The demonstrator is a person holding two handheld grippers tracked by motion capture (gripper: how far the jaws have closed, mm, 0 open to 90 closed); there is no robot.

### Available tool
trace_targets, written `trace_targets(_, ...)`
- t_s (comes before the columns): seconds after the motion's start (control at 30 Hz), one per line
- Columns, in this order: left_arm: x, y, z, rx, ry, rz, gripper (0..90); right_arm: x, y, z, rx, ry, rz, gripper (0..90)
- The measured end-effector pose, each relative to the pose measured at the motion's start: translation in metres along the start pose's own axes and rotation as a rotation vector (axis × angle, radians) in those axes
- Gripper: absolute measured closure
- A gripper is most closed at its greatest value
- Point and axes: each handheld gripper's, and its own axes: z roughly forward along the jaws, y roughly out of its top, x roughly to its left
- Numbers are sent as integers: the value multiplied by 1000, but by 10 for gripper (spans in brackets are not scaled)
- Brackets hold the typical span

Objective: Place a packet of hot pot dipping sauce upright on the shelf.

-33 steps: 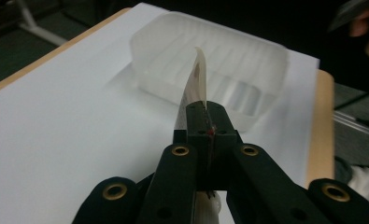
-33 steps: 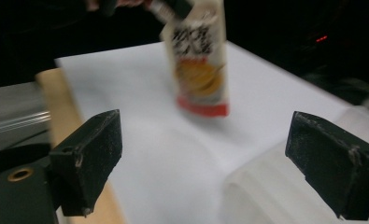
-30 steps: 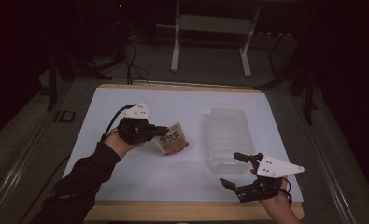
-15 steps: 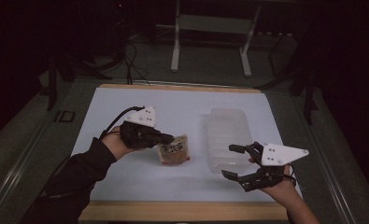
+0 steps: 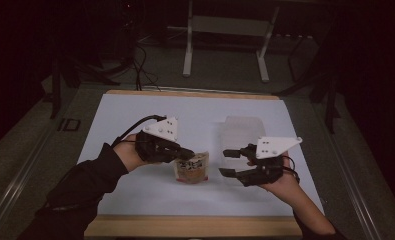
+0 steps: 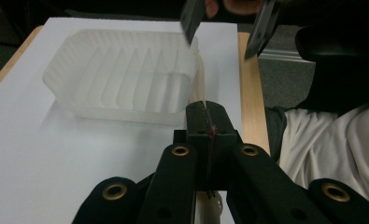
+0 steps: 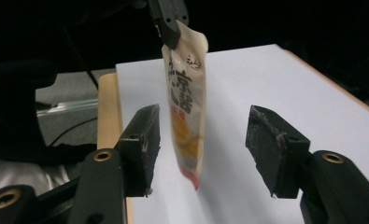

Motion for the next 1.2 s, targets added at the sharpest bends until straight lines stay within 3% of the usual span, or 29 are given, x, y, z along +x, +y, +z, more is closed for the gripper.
trace_targets(0.2,-3,3,6,-3,-12,12,900,-7,6,22,32,69,1,545)
trace_targets(0.37,-3,4,10,-9,-19,10,900,-8,11,32,43,96,1,596)
trace_targets(0.53,-3,5,13,-2,-19,14,900,-12,12,40,83,151,25,726)
trace_targets(0.63,-3,4,15,5,-16,12,900,-15,12,42,94,159,29,762)
trace_targets(0.87,-2,3,18,-9,-18,10,900,-14,12,43,122,169,-23,873)
trace_targets(1.2,-1,-1,20,-47,-38,-15,900,-16,14,41,149,190,3,900)
